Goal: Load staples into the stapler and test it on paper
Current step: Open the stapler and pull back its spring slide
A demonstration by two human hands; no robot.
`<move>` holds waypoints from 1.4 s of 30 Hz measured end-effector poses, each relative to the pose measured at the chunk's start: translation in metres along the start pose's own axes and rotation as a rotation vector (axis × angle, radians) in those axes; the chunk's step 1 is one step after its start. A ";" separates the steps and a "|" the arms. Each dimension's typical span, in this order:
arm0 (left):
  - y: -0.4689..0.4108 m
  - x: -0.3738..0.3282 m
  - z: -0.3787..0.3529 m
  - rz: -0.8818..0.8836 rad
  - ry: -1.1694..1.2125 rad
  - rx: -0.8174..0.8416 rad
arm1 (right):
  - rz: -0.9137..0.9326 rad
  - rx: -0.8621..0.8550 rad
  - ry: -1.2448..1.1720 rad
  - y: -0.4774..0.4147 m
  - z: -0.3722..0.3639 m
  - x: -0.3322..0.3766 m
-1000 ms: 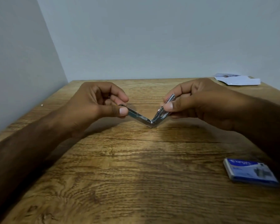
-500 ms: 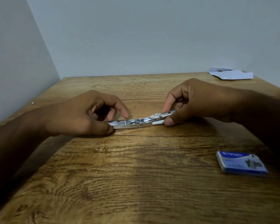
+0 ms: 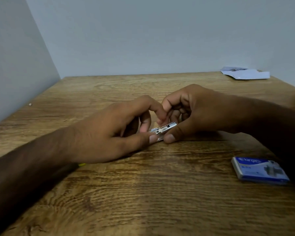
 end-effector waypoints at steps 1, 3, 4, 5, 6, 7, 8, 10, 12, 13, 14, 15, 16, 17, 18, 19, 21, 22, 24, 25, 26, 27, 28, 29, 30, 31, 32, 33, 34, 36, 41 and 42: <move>0.000 0.000 0.000 -0.004 -0.019 0.004 | 0.002 0.003 -0.022 0.000 0.000 0.000; 0.000 -0.001 0.001 0.005 -0.048 0.023 | 0.005 -0.003 -0.031 0.000 0.001 0.001; 0.000 -0.001 0.000 0.008 -0.069 0.037 | 0.007 -0.014 -0.021 0.000 0.001 0.001; 0.000 -0.002 0.000 0.005 -0.093 0.051 | 0.007 -0.023 -0.009 0.000 0.001 0.002; 0.000 -0.002 -0.001 0.003 -0.109 0.063 | 0.008 -0.030 0.001 0.000 0.000 0.002; 0.000 -0.002 -0.001 0.004 -0.111 0.071 | 0.010 -0.033 0.008 0.000 -0.001 0.003; 0.000 -0.003 -0.001 0.004 -0.107 0.075 | 0.013 -0.030 0.011 0.000 -0.002 0.005; 0.001 -0.003 -0.001 0.005 -0.111 0.080 | 0.020 -0.022 0.013 0.000 -0.003 0.006; 0.001 -0.004 -0.001 0.011 -0.120 0.089 | 0.021 -0.018 0.016 0.000 -0.003 0.006; 0.000 -0.003 -0.001 0.015 -0.123 0.093 | 0.019 -0.016 0.015 0.000 -0.004 0.006; 0.000 -0.003 -0.001 0.017 -0.128 0.097 | 0.018 -0.014 0.011 0.000 -0.004 0.006; 0.000 -0.003 -0.001 0.019 -0.136 0.100 | 0.017 -0.012 0.005 0.000 -0.004 0.007; 0.000 -0.003 -0.001 0.022 -0.147 0.102 | 0.017 -0.012 0.001 0.000 -0.004 0.007; 0.000 -0.003 -0.001 0.025 -0.154 0.103 | 0.018 -0.011 -0.001 0.000 -0.004 0.007; 0.000 -0.003 -0.001 0.028 -0.155 0.101 | 0.021 -0.009 -0.001 0.000 -0.005 0.007; 0.000 -0.003 -0.001 0.027 -0.151 0.099 | 0.025 -0.006 -0.003 0.000 -0.005 0.008; -0.001 -0.003 0.000 0.012 -0.148 0.090 | 0.032 -0.001 -0.010 0.000 -0.005 0.008; -0.001 -0.003 0.000 0.006 -0.142 0.083 | 0.033 0.000 -0.013 -0.001 -0.006 0.008; -0.001 -0.002 0.001 0.010 -0.109 0.063 | 0.029 -0.002 -0.012 -0.001 -0.005 0.007; -0.001 -0.002 0.002 0.009 -0.086 0.043 | 0.026 -0.002 -0.010 -0.001 -0.005 0.007; -0.002 -0.002 0.003 0.006 -0.066 0.017 | 0.024 -0.001 -0.010 -0.001 -0.005 0.006; -0.002 -0.002 0.003 0.003 -0.049 -0.011 | 0.023 -0.002 -0.011 -0.001 -0.005 0.006; -0.002 -0.003 0.004 0.001 -0.036 -0.036 | 0.023 -0.005 -0.011 -0.001 -0.004 0.006; -0.002 -0.004 0.004 -0.005 -0.034 -0.057 | 0.021 -0.009 -0.012 -0.001 -0.004 0.006; -0.002 -0.005 0.004 -0.015 -0.045 -0.077 | 0.019 -0.011 -0.014 -0.001 -0.004 0.005; -0.001 -0.005 0.004 -0.023 -0.060 -0.095 | 0.017 -0.013 -0.016 -0.001 -0.004 0.005; 0.000 -0.005 0.005 -0.022 -0.061 -0.112 | 0.015 -0.014 -0.020 -0.001 -0.005 0.005; 0.001 -0.004 0.005 -0.009 -0.046 -0.127 | 0.014 -0.017 -0.025 -0.001 -0.004 0.005; 0.001 -0.002 0.005 0.017 -0.016 -0.133 | 0.013 -0.024 -0.030 -0.001 -0.004 0.005; 0.002 0.003 0.004 0.107 0.037 -0.110 | 0.017 -0.056 -0.026 -0.002 -0.002 0.003; -0.002 0.010 0.001 0.247 0.074 -0.036 | 0.056 -0.130 -0.005 -0.003 -0.001 0.003; -0.002 0.011 0.002 0.262 0.085 -0.027 | 0.064 -0.144 -0.002 -0.003 -0.001 0.004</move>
Point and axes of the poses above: each hand's wrist, its own y-axis away from the middle knuckle, its own z-axis out of the back of the hand, x = y × z, the point moved 5 cm from there along -y, towards the middle knuckle, and after that the axes turned 11 degrees about y, right-handed, at the moved point
